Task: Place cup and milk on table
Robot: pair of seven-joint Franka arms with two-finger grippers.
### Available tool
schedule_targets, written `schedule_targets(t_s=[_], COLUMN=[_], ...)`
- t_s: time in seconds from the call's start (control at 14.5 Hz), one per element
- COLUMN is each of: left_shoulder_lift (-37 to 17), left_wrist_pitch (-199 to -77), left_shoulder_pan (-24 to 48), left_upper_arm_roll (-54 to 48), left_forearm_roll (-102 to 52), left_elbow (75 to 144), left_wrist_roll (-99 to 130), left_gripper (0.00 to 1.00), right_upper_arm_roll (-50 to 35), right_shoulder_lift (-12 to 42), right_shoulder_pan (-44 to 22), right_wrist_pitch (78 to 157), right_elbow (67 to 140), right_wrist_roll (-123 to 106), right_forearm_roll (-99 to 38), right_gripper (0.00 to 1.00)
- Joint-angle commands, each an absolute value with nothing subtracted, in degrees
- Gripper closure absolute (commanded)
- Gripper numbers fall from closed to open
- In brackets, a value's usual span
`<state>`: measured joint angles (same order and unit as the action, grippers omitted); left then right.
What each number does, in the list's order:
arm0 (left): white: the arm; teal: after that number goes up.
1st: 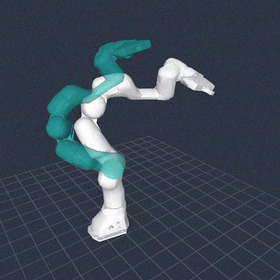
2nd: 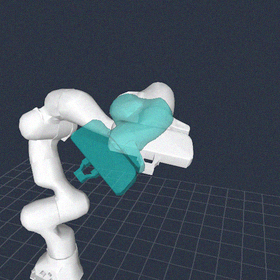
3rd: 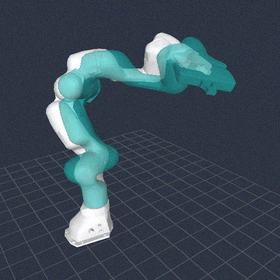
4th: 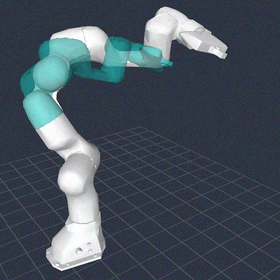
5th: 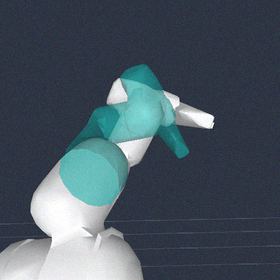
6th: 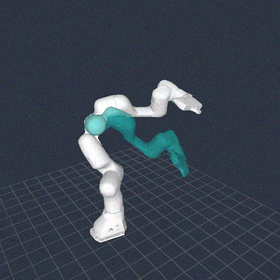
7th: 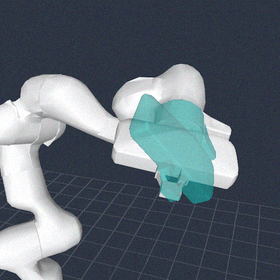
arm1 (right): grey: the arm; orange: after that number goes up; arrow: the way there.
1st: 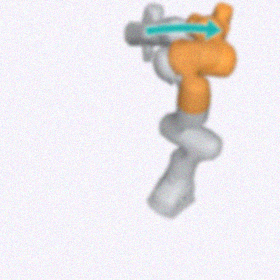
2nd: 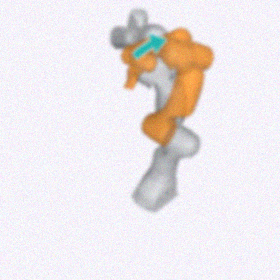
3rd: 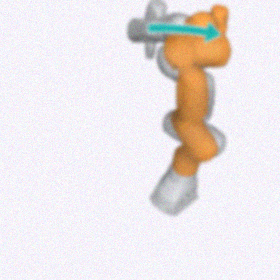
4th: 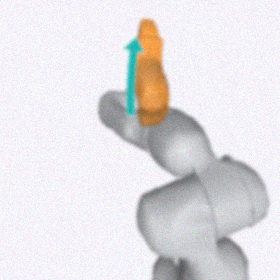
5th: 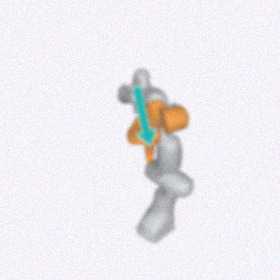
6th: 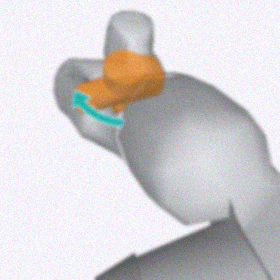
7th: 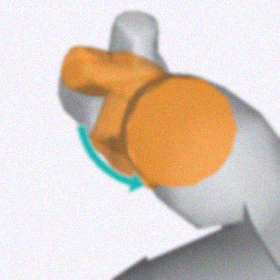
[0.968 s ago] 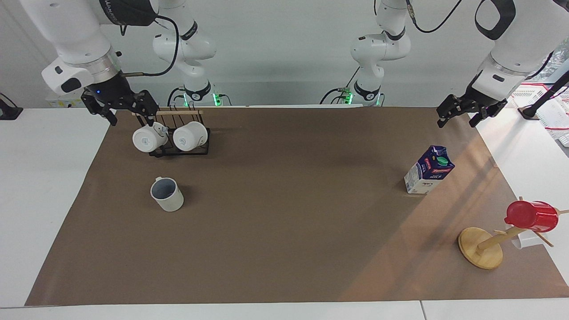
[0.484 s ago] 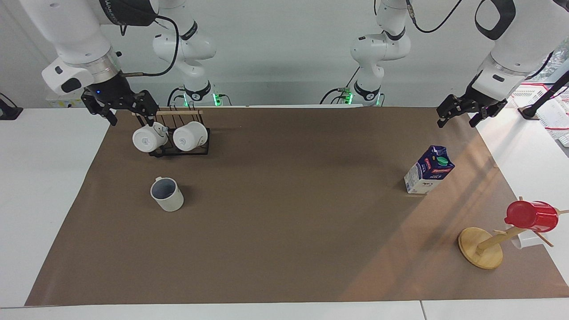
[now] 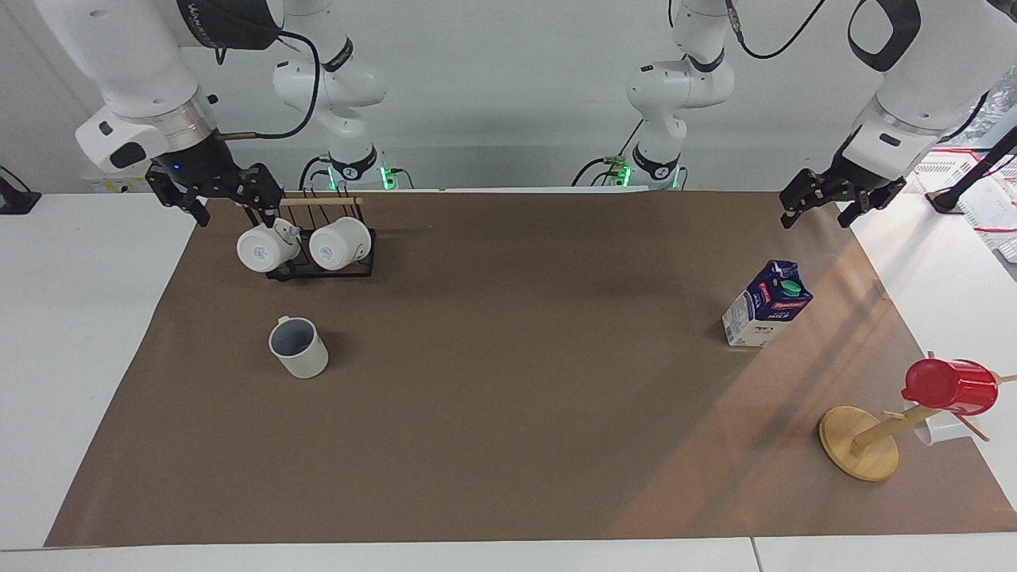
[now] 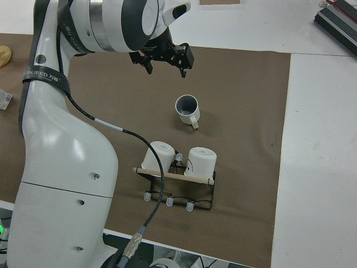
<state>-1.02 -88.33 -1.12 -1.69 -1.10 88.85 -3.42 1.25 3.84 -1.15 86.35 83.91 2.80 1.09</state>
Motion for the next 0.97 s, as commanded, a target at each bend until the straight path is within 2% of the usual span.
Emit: schedule_targets(t_s=[0.0, 0.07, 0.21, 0.48, 0.62, 0.76, 0.9], left_shoulder_lift=[0.0, 0.0, 0.0, 0.2, 0.2, 0.2, 0.5], left_wrist_pitch=[-88.1, -88.1, -87.5, -87.6, -88.0, -88.2, -88.2], left_shoulder_pan=[-1.3, -1.3, -1.2, -1.7, -1.8, -1.8, -1.8], left_upper_arm_roll=[-1.7, -1.7, -1.7, -1.7, -1.6, -1.6, -1.5], left_forearm_roll=[-1.8, -1.8, -1.8, -1.8, -1.8, -1.8, -1.8], left_elbow=[89.8, 89.8, 89.8, 90.3, 90.3, 90.4, 90.9], left_wrist_roll=[-4.3, -4.3, -4.3, -4.2, -4.2, -4.4, -4.7], left_gripper=[0.0, 0.0, 0.0, 0.0, 0.0, 0.0, 0.0], right_upper_arm_roll=[1.1, 1.1, 1.1, 1.0, 0.9, 0.9, 0.9], right_shoulder_lift=[-0.2, -0.7, 0.3, 5.8, 8.5, 8.9, 8.4], right_shoulder_pan=[0.4, 0.4, 1.9, 4.5, 4.1, 3.9, 3.7], right_wrist_pitch=[92.7, 97.2, 100.0, 104.2, 109.3, 115.4, 125.5], right_elbow=[91.8, 94.4, 95.7, 95.7, 96.6, 101.4, 109.9], right_wrist_roll=[1.1, 1.1, -0.7, -9.4, -9.7, -13.0, -16.0], right_forearm_roll=[0.4, 0.4, 0.4, -0.2, -1.7, -3.6, -4.4], right_gripper=[0.0, 0.0, 0.0, 0.0, 0.0, 0.0, 0.0])
